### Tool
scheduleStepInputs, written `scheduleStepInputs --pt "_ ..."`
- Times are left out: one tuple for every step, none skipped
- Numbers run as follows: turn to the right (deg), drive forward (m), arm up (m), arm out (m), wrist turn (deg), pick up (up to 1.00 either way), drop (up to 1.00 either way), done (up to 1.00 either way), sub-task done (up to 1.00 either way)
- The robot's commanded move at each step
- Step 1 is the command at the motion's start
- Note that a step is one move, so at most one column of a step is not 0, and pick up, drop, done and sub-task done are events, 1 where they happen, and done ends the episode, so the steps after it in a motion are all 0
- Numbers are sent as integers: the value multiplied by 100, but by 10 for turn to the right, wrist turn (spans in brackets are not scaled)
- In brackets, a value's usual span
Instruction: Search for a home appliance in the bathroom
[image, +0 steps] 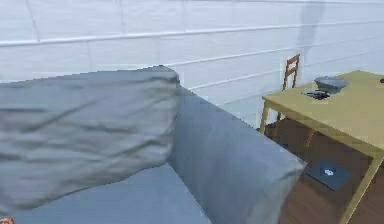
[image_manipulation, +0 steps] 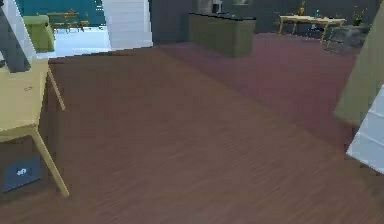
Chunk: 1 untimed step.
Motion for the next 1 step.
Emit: scheduleStepInputs --pt "-450 0 0 0 0 0 0 0 0"
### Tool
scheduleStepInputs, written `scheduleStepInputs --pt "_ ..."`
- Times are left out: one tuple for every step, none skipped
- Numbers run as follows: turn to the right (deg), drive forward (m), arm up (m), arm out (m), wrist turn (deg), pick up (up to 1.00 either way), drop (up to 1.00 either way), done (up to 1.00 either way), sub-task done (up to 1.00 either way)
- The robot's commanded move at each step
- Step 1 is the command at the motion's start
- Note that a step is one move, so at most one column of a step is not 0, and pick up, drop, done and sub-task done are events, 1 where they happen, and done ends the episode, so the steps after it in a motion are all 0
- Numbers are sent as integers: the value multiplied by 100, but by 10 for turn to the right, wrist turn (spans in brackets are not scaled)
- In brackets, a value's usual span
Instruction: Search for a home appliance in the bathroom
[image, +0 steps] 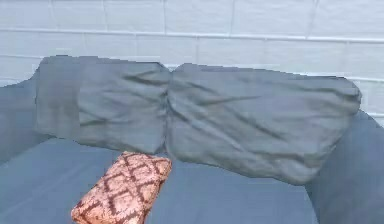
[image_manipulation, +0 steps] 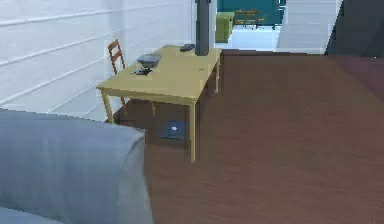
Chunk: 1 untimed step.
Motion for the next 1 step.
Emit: scheduleStepInputs --pt "-450 0 0 0 0 0 0 0 0"
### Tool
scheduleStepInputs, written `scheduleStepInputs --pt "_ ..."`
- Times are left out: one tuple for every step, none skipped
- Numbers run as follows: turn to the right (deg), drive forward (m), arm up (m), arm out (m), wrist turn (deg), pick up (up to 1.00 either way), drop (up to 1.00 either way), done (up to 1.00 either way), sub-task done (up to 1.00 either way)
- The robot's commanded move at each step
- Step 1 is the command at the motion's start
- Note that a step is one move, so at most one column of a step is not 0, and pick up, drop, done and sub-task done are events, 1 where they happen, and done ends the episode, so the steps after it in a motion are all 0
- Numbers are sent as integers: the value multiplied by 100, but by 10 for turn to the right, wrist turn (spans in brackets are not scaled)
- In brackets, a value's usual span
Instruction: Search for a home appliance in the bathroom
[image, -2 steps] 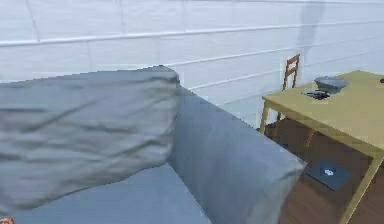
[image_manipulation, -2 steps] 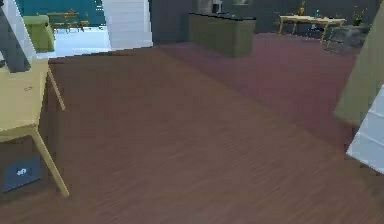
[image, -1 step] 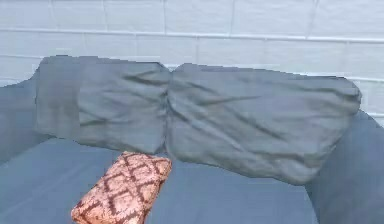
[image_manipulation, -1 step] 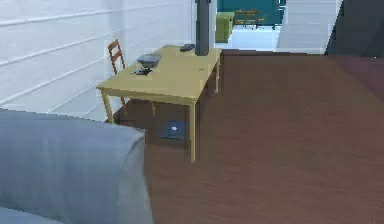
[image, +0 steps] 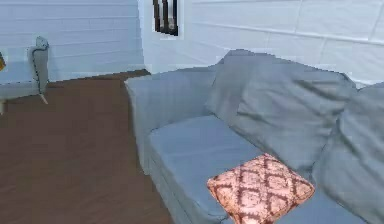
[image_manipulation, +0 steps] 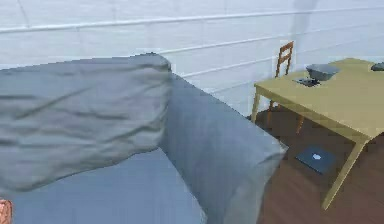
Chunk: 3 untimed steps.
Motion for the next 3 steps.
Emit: scheduleStepInputs --pt "-450 0 0 0 0 0 0 0 0" --pt "-90 0 0 0 0 0 0 0 0" --pt "0 100 0 0 0 0 0 0 0"
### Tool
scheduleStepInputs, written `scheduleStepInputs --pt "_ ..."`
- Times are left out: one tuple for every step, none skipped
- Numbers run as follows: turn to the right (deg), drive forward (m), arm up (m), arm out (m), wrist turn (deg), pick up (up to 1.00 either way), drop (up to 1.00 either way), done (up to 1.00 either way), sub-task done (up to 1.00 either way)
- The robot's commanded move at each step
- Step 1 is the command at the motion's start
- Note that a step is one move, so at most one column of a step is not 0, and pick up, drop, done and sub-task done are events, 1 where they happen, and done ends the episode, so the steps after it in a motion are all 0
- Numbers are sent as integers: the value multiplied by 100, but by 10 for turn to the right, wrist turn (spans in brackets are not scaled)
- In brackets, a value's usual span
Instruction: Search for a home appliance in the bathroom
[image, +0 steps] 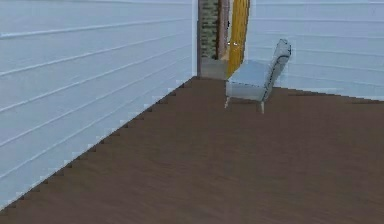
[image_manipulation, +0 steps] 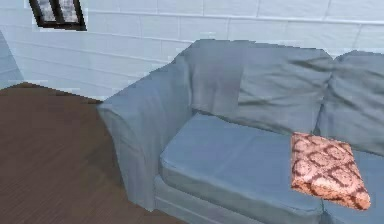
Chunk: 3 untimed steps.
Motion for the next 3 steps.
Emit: scheduleStepInputs --pt "0 100 0 0 0 0 0 0 0" --pt "0 100 0 0 0 0 0 0 0" --pt "-30 0 0 0 0 0 0 0 0"
